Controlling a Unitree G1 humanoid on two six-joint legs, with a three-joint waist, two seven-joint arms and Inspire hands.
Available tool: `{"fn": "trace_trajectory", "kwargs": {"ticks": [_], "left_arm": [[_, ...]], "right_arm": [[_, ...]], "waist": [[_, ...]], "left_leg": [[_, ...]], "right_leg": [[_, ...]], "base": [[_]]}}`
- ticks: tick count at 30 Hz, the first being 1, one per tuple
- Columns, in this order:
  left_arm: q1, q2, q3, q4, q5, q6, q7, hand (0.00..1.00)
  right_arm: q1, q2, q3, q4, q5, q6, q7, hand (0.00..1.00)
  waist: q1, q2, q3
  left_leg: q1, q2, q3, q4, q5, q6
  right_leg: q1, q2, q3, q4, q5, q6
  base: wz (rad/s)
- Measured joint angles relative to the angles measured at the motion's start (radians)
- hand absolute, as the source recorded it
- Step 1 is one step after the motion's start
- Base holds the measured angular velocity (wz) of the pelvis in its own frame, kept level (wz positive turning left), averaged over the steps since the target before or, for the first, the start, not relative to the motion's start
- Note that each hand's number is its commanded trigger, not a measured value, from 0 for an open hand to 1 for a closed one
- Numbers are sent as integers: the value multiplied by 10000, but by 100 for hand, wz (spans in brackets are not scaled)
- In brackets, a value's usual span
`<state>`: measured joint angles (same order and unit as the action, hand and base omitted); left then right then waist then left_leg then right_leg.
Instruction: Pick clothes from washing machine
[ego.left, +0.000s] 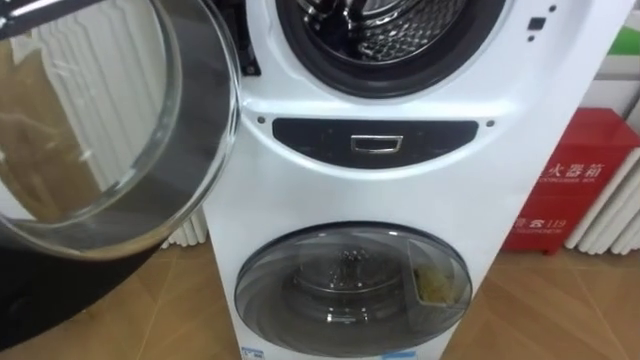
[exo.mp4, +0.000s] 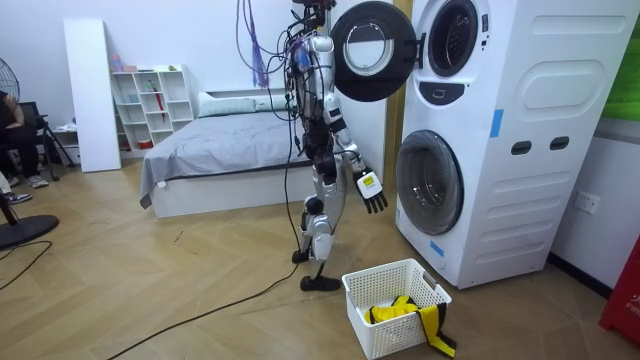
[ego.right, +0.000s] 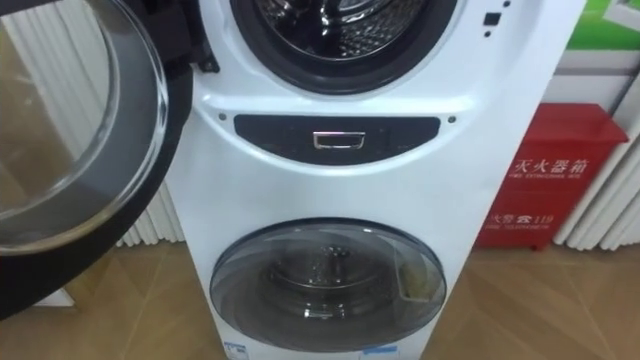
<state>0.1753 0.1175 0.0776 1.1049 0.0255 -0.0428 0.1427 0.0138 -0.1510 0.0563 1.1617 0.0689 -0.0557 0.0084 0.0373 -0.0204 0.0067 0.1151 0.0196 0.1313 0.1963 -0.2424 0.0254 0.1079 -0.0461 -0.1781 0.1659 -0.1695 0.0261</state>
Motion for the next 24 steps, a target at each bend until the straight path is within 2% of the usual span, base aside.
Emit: {"fn": "trace_trajectory", "kwargs": {"ticks": [3,8,10,13,15,16,17,18,19,21,22,24], "left_arm": [[-151,3,0,146,-264,-2,5,0],[-72,-6,135,145,-950,28,241,0],[-138,-1,713,143,-1144,71,382,0],[-456,177,1468,133,-1347,82,728,0],[-821,409,2068,-289,-1581,201,968,0],[-892,505,2101,-504,-1716,204,1053,0],[-1086,700,2190,-929,-1884,203,1236,0],[-1417,958,2236,-1238,-1895,203,1376,0],[-1570,1093,2227,-1411,-1893,203,1423,0],[-2167,1592,2148,-2193,-1899,162,1590,0],[-2362,1711,2148,-2341,-1892,161,1597,0],[-2750,2046,2182,-3722,-1890,183,1799,0]], "right_arm": [[-140,9,7,-35,1,-22,-43,0],[-114,4,-4,-449,-329,-92,-311,0],[-110,-3,-25,-469,-455,-97,-319,0],[-101,-17,-284,-471,-775,-113,-301,0],[76,-48,-537,-732,-789,-106,-321,0],[149,-65,-591,-870,-832,-108,-325,0],[181,-83,-743,-1004,-1088,-108,-328,0],[194,-122,-858,-1177,-1347,-124,-333,0],[178,-148,-900,-1189,-1422,-173,-332,0],[247,-273,-1132,-1210,-1793,-197,-361,0],[317,-322,-1154,-1267,-1841,-197,-361,0],[687,-451,-1209,-1654,-1970,-200,-403,0]], "waist": [[0,-37,36],[21,41,29],[15,88,-9],[-7,165,-26],[-5,273,5],[-14,302,23],[-24,354,12],[-37,498,45],[-53,479,15],[-93,668,-79],[-86,687,-97],[-51,850,-161]], "left_leg": [[4,-9,-119,-8,-1,0],[0,-26,-263,-154,-1,-3],[26,-50,-271,-156,3,-9],[59,-61,-295,-135,9,-16],[131,-82,-345,-117,12,-14],[161,-85,-355,-116,13,-13],[172,-89,-361,-110,13,-12],[148,-93,-374,-85,13,-12],[142,-103,-394,-87,13,-12],[123,-120,-472,-102,14,-11],[135,-122,-471,-103,14,-11],[134,-128,-480,-116,15,-9]], "right_leg": [[73,-24,-67,-170,0,2],[99,-13,-141,-156,1,5],[162,-2,-138,-157,0,5],[206,-14,-126,-164,0,5],[266,-33,-141,-165,0,5],[302,-34,-140,-164,0,5],[313,-38,-135,-160,0,5],[312,-42,-135,-149,0,5],[314,-46,-144,-148,1,6],[311,-55,-191,-131,3,9],[311,-56,-190,-120,3,9],[294,-54,-201,-127,3,10]], "base": [[12],[5],[2],[3],[2],[4],[0],[0],[3],[5],[0],[-2]]}}
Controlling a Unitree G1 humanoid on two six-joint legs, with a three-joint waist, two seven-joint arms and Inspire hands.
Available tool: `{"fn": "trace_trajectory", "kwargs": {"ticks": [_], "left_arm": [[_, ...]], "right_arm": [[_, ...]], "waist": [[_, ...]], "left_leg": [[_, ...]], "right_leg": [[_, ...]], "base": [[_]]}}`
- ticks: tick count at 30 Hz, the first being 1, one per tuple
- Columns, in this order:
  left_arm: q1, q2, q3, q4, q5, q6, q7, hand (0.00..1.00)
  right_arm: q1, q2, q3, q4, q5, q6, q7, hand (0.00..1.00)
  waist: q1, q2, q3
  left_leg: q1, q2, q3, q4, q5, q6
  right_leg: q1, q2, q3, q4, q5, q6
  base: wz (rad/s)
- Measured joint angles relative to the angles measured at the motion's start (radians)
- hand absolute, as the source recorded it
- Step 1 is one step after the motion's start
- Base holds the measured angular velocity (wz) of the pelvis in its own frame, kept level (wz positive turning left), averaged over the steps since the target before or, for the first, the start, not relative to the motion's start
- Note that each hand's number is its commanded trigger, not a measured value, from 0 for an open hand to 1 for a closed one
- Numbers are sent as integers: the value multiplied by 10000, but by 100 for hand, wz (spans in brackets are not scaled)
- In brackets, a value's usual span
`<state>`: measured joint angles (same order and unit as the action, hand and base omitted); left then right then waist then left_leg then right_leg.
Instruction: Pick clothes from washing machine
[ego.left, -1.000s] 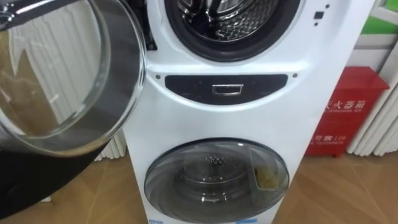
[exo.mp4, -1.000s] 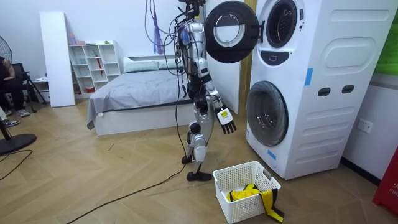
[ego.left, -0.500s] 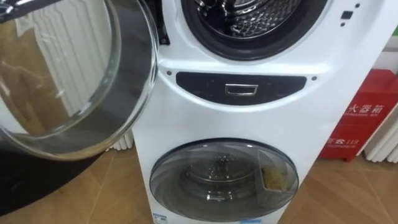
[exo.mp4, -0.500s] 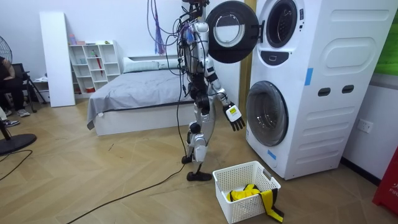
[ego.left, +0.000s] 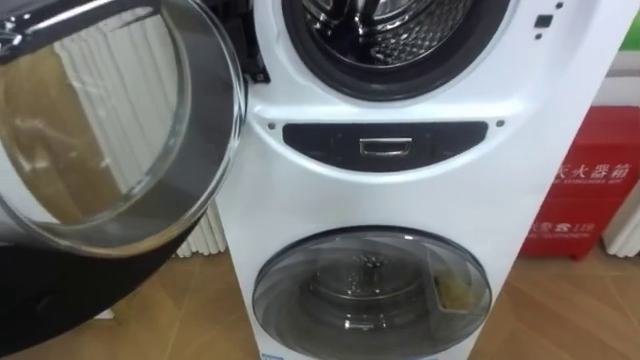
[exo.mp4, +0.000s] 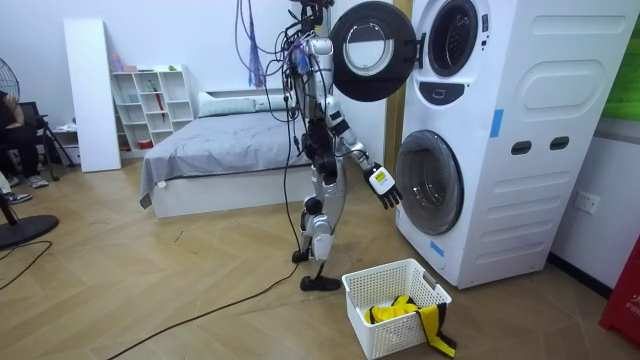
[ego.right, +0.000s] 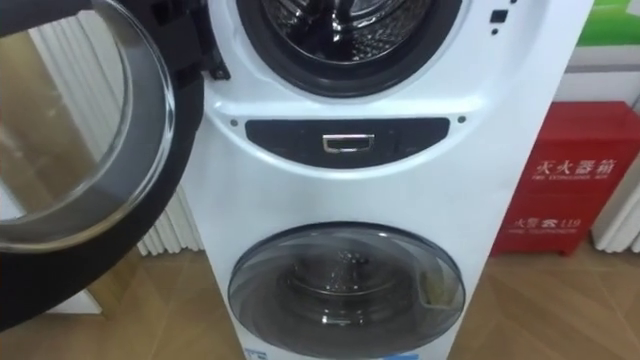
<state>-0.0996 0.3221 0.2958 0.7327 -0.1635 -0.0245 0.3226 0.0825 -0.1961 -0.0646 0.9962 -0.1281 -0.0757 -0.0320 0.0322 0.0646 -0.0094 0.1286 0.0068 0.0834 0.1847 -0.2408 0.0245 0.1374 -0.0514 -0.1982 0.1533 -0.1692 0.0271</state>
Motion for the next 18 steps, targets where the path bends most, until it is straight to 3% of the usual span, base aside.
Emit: {"fn": "trace_trajectory", "kwargs": {"ticks": [2,4,9,13,16,18], "left_arm": [[-215,172,178,-1204,0,-14,127,0],[0,313,173,-1824,305,-55,215,0],[59,299,337,-4224,1173,935,349,0],[72,300,542,-5764,2045,1295,794,0],[397,305,684,-7872,2721,1492,993,0],[656,303,724,-9875,3316,1495,988,0]], "right_arm": [[238,13,4,-207,-120,23,8,0],[296,28,-1,-211,-342,32,33,0],[377,314,-177,-210,-450,25,327,0],[345,323,-364,-63,-513,5,503,0],[367,282,-358,310,-520,51,785,0],[272,279,-326,545,-430,55,1065,0]], "waist": [[-1,91,-34],[-33,77,7],[183,-212,124],[350,-244,159],[453,-218,186],[619,-223,191]], "left_leg": [[-23,-2,-59,13,2,4],[-39,-3,-62,40,4,4],[-397,-27,-463,306,6,4],[-736,-51,-560,477,42,66],[-913,-96,-578,498,91,143],[-1018,-144,-651,500,154,234]], "right_leg": [[2,8,-14,-9,0,0],[-38,4,-5,-21,0,0],[-132,-10,96,-27,2,-2],[-182,-123,105,-39,13,15],[-225,-197,293,-6,36,53],[-232,-238,306,-26,171,181]], "base": [[-2],[4],[33],[43],[49],[29]]}}
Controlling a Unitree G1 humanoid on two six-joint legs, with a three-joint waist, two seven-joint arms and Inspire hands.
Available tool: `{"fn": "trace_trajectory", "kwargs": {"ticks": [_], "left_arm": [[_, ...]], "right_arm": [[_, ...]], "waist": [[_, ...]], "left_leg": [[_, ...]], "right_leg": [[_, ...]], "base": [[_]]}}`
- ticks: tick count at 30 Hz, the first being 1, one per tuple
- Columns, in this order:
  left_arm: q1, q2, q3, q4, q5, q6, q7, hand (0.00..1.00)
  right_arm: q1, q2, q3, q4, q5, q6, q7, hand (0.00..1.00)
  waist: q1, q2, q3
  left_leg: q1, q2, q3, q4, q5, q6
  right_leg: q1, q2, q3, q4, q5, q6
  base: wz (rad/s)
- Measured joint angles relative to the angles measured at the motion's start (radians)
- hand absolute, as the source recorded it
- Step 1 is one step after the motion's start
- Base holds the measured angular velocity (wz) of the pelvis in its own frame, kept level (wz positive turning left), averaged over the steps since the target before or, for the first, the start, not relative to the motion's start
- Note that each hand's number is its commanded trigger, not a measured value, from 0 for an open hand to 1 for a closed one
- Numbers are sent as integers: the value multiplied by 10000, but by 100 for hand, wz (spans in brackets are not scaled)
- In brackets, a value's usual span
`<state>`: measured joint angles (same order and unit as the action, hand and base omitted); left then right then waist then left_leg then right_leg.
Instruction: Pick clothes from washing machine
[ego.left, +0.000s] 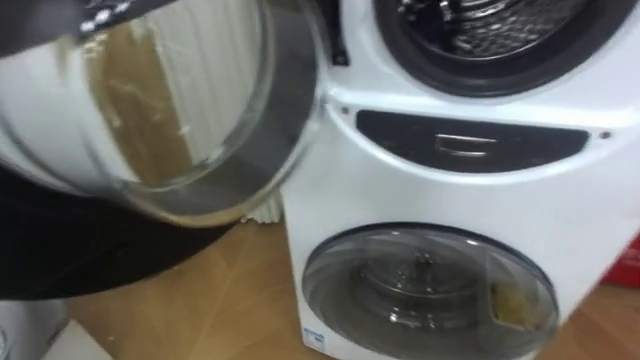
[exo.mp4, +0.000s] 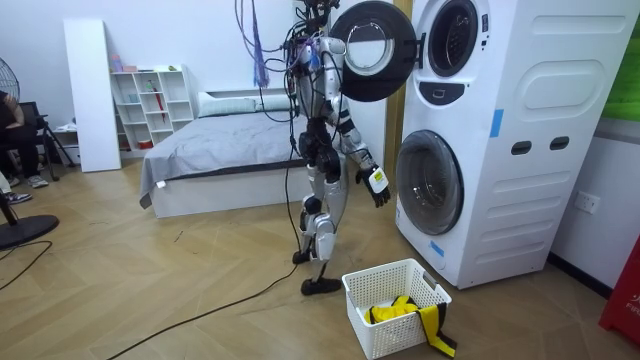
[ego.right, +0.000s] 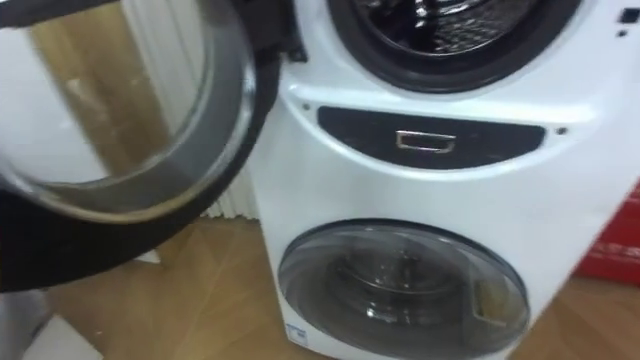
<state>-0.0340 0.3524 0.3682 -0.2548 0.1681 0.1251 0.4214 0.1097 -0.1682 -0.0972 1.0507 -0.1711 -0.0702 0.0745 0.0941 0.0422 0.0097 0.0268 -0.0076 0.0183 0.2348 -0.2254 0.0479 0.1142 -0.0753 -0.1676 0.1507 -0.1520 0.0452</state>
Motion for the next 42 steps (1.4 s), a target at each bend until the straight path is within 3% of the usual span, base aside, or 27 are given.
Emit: {"fn": "trace_trajectory", "kwargs": {"ticks": [2,3,6,10,13,17,21,25,26,30,36,42], "left_arm": [[356,-28,-126,-1587,41,-26,-13,0],[542,-140,-401,-2335,239,-237,-94,0],[585,-899,-1609,-3175,863,-841,-437,0],[581,-991,-3313,-3321,1076,-1651,-1079,0],[525,-1122,-3970,-3244,1090,-1809,-1351,0],[496,-1232,-5304,-2734,1038,-2198,-2082,0],[495,-1402,-7001,-2069,996,-2197,-3026,0],[518,-1354,-7911,-1916,1091,-2208,-3660,0],[528,-1284,-8135,-1841,1063,-2221,-3788,0],[530,-1257,-8977,-1174,1012,-2284,-4145,0],[511,-1293,-9610,-560,1076,-2360,-4405,0],[486,-1446,-10403,107,1273,-2356,-4768,0]], "right_arm": [[-88,-52,164,28,121,-8,70,0],[-157,-100,398,33,124,-21,104,0],[-543,-8,793,514,131,-67,172,0],[-944,52,1379,819,307,-417,146,0],[-1073,70,1698,811,483,-449,120,0],[-1073,102,2149,815,510,-437,53,0],[-1237,199,2742,984,930,-464,-59,0],[-1340,210,2920,1133,983,-454,-75,0],[-1344,211,2946,1113,992,-452,-70,0],[-1416,231,3183,1059,1101,-463,-60,0],[-1520,246,3409,1053,1508,-587,-67,0],[-1661,391,3513,951,1441,-594,-52,0]], "waist": [[-26,7,6],[-35,35,27],[-60,8,65],[-261,-46,177],[-437,-138,114],[-985,-363,56],[-1417,-440,4],[-1496,-537,-6],[-1659,-512,-55],[-1832,-602,-7],[-2086,-739,82],[-2335,-767,92]], "left_leg": [[24,-90,86,-63,71,93],[77,-166,90,-117,128,170],[145,-374,43,-306,350,356],[-69,-563,174,-348,523,512],[-356,-556,449,-328,620,518],[-511,-502,676,-332,774,450],[-441,-353,820,-353,773,362],[-331,-206,1161,-467,752,291],[-320,-192,1157,-501,774,260],[-28,-89,1387,-675,755,170],[129,-37,1443,-832,690,68],[230,33,1643,-966,647,23]], "right_leg": [[39,-124,24,10,30,41],[100,-202,1,3,73,112],[181,-405,9,26,186,261],[4,-624,-20,22,382,423],[-324,-644,-38,21,517,481],[-623,-625,-118,30,572,485],[-646,-499,-94,2,611,418],[-767,-385,55,46,569,289],[-754,-366,8,49,557,268],[-741,-277,22,22,524,215],[-651,-202,39,5,433,165],[-700,-136,210,4,411,192]], "base": [[24],[28],[17],[-6],[-36],[-20],[-13],[-28],[-8],[-17],[-6],[-8]]}}
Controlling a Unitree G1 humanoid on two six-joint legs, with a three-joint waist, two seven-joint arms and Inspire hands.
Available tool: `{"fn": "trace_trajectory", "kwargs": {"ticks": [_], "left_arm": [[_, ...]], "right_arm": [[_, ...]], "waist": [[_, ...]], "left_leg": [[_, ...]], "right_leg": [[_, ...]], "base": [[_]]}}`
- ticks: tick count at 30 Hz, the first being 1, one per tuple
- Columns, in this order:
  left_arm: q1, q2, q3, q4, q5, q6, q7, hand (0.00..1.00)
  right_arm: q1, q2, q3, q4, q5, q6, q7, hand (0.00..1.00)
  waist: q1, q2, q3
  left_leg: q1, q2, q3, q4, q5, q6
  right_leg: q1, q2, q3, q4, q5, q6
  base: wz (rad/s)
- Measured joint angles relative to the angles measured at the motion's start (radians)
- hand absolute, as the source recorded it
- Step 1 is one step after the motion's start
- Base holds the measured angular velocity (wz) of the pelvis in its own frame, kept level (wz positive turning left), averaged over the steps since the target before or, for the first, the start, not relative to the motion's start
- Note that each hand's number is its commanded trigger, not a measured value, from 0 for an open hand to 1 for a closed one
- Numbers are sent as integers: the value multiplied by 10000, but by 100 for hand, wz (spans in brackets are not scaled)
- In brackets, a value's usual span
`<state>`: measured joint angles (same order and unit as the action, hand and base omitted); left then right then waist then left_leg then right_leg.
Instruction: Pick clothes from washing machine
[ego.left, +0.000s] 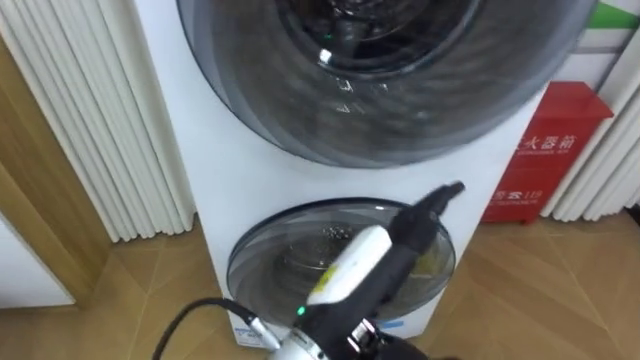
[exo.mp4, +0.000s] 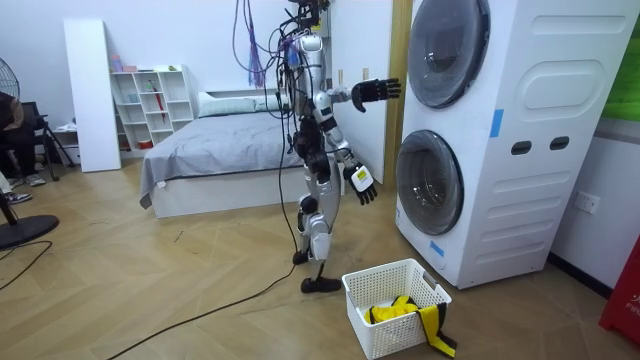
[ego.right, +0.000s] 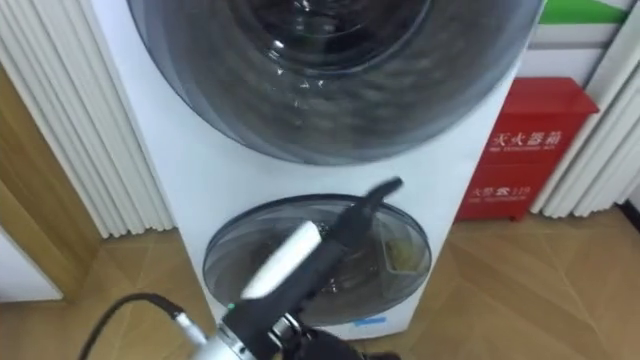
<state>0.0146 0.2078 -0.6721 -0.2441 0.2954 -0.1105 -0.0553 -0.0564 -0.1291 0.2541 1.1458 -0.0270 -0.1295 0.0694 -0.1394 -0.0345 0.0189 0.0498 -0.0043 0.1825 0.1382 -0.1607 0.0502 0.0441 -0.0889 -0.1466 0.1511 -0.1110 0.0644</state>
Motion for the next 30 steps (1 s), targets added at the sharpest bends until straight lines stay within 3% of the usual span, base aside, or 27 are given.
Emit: {"fn": "trace_trajectory", "kwargs": {"ticks": [4,8,13,15,16,19,21,24,26,28,30], "left_arm": [[-11,2,-229,583,26,-11,-163,0],[-76,28,-161,2153,196,24,-160,0],[190,85,685,4703,235,5,-94,0],[489,84,1705,6378,490,-39,0,0],[612,105,1992,6694,574,-37,39,0],[940,115,3512,8865,714,-198,499,0],[1170,120,4893,10689,698,-235,1210,0],[1589,180,6322,12144,691,-212,1989,0],[1789,211,6794,12955,704,-187,2467,0],[2035,163,7115,13574,771,57,2748,0],[2240,-69,7416,13936,894,542,2799,0]], "right_arm": [[1,44,21,-581,-20,3,97,0],[3,28,3,-626,21,144,144,0],[277,23,-270,-659,3,235,211,0],[614,27,-626,-703,60,232,190,0],[714,27,-710,-732,59,232,191,0],[1211,-19,-1045,-692,237,246,71,0],[1308,-10,-1431,-645,189,369,95,0],[1464,-57,-1874,-572,217,388,103,0],[1583,-101,-1910,-483,324,456,125,0],[1548,-100,-1910,-311,443,529,190,0],[1557,-78,-1978,-69,692,584,184,0]], "waist": [[-207,0,0],[-193,-2,-3],[-85,-3,-10],[119,-8,-29],[138,-19,-36],[590,25,-58],[706,46,-70],[1002,128,-119],[1227,216,-142],[1279,251,-160],[1488,251,-161]], "left_leg": [[40,47,225,-57,-19,-29],[136,82,334,-60,-90,-87],[165,135,353,-56,-123,-145],[218,173,369,-59,-164,-207],[234,178,369,-60,-172,-222],[346,282,383,-69,-234,-316],[429,314,361,-85,-266,-369],[610,367,379,-115,-307,-429],[799,435,375,-123,-395,-453],[879,458,362,-122,-452,-467],[958,449,370,-112,-485,-466]], "right_leg": [[-103,42,83,9,1,-1],[-84,121,81,16,1,-3],[-73,202,123,3,-26,-54],[-64,245,141,12,-72,-131],[-55,251,124,16,-94,-168],[37,364,89,0,-114,-201],[85,405,53,0,-170,-290],[175,470,81,-9,-175,-298],[321,529,72,-20,-175,-298],[454,552,64,-35,-181,-295],[475,550,68,-33,-198,-311]], "base": [[-20],[-11],[-5],[-11],[-6],[-10],[0],[-11],[-6],[0],[-5]]}}
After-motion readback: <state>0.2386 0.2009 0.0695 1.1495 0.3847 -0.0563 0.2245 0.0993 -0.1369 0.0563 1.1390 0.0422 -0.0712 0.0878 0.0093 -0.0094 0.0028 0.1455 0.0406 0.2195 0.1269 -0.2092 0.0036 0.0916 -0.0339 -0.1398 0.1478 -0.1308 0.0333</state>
